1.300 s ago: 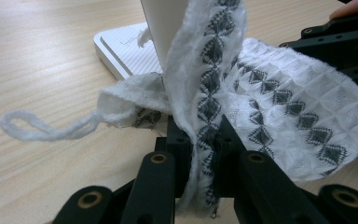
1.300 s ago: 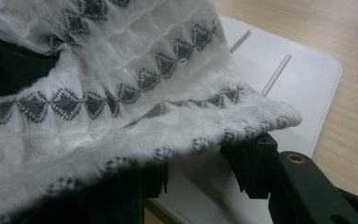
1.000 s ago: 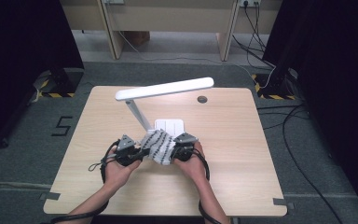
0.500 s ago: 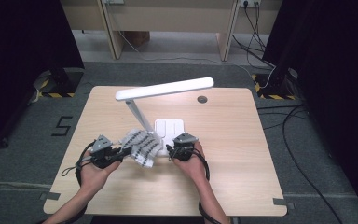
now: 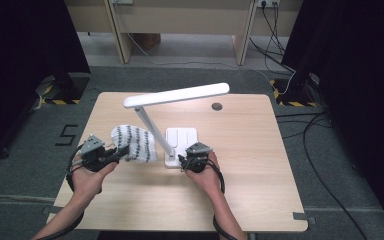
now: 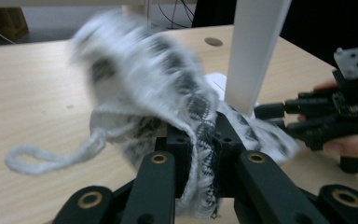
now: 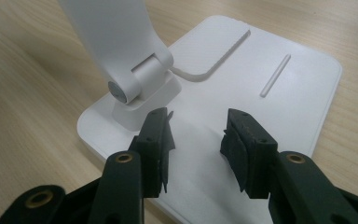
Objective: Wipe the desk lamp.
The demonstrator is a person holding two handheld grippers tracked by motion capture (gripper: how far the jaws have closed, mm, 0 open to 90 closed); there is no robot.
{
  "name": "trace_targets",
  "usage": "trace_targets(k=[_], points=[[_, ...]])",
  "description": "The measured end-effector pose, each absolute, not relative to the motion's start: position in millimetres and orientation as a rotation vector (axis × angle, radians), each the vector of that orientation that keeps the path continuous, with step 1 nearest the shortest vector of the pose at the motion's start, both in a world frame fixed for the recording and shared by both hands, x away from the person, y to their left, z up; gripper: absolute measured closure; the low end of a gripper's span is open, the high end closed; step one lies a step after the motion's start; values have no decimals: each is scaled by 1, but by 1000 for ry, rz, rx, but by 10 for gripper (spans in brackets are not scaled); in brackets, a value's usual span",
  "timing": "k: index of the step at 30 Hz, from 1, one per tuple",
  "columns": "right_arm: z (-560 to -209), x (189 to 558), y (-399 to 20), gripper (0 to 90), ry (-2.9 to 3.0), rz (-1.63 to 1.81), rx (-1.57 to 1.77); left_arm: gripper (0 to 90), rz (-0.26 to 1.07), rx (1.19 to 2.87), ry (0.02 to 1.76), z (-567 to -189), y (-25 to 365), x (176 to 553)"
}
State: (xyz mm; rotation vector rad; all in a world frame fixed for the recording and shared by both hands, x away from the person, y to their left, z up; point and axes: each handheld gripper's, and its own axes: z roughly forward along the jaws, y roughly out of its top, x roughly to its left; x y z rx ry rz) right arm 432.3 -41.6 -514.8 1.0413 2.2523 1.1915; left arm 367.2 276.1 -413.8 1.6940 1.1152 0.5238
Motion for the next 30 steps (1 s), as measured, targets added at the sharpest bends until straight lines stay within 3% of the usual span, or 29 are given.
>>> trace_targets(k=[11,30], points=[[-515,432,-42,600,2252,1194,1040,803,609,1629,1029,-371,270,383],[-515,433,-41,601,2251,1192,1040,801,654,1617,850,-336,254,378]])
